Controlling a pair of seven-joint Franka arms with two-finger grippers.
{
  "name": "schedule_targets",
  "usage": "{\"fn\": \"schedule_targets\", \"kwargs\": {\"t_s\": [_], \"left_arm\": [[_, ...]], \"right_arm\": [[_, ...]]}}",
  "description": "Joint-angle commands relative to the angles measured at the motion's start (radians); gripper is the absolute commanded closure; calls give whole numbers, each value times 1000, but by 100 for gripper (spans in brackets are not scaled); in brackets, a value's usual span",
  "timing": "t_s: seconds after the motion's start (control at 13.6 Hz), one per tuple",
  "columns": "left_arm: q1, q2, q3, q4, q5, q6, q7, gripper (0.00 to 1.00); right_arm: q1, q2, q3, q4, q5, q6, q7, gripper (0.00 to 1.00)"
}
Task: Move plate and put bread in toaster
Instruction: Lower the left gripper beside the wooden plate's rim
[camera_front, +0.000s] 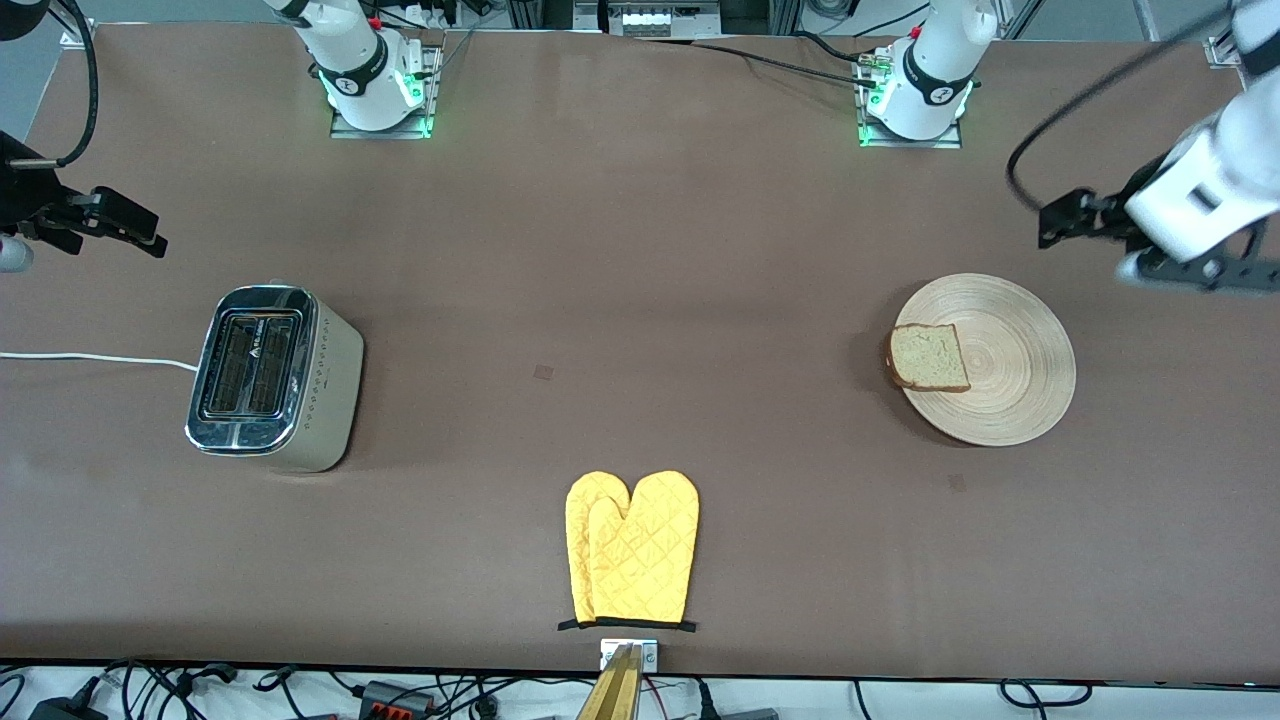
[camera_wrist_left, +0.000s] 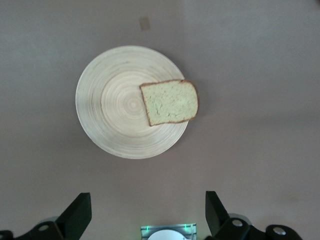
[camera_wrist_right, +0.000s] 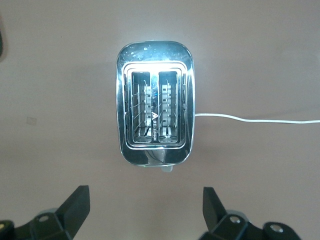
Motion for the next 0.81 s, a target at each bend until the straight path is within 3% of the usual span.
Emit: {"fn": "schedule_targets", "kwargs": {"t_s": [0.0, 0.22, 0.37, 0.73], "left_arm": [[-10, 44, 1, 52, 20, -64, -5, 0], [4, 88, 11, 56, 18, -71, 1, 0], [76, 120, 14, 56, 3, -69, 67, 0], [350, 260, 17, 56, -310, -66, 232, 0]], "right_arm": [[2, 4, 2, -6, -2, 19, -1, 0], [3, 15, 7, -1, -2, 20, -2, 0], [5, 29, 9, -1, 1, 20, -1, 0], [12, 61, 12, -1, -5, 22, -1, 0]]}}
